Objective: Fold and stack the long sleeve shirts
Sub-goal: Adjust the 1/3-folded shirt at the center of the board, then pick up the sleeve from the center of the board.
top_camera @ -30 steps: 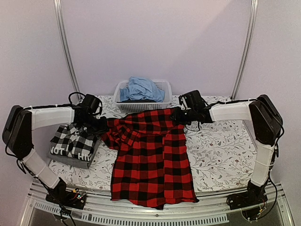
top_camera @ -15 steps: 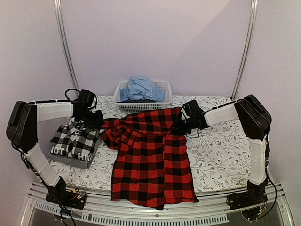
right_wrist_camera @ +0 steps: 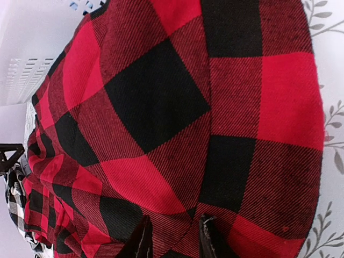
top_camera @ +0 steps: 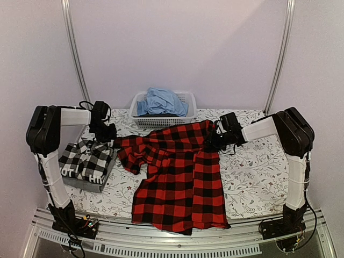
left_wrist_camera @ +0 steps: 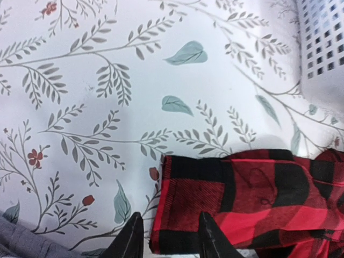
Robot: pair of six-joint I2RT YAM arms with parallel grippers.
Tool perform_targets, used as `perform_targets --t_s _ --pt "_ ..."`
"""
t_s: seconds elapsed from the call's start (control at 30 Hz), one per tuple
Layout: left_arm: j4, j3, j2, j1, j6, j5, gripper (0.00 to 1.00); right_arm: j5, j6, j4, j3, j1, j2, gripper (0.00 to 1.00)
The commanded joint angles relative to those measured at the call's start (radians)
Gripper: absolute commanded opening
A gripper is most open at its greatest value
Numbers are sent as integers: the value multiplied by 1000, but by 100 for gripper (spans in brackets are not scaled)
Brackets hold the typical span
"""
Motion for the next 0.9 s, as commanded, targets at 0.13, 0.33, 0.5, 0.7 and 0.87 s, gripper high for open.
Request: perform_targets --t_s 0.13,0.33,0.5,0.7,0.87 --pt "-34 60 95 6 21 46 36 -26 -26 -71 -18 -38 -18 32" --pt "-27 63 117 -5 23 67 32 41 -88 -175 14 3 -119 42" --pt "-30 74 131 -28 25 61 10 127 -125 -258 9 48 -238 46" --pt "-27 91 65 -38 37 26 0 218 -141 -346 -57 162 -373 50" --pt "-21 106 -40 -50 56 -7 0 283 -116 -405 -159 304 -472 52"
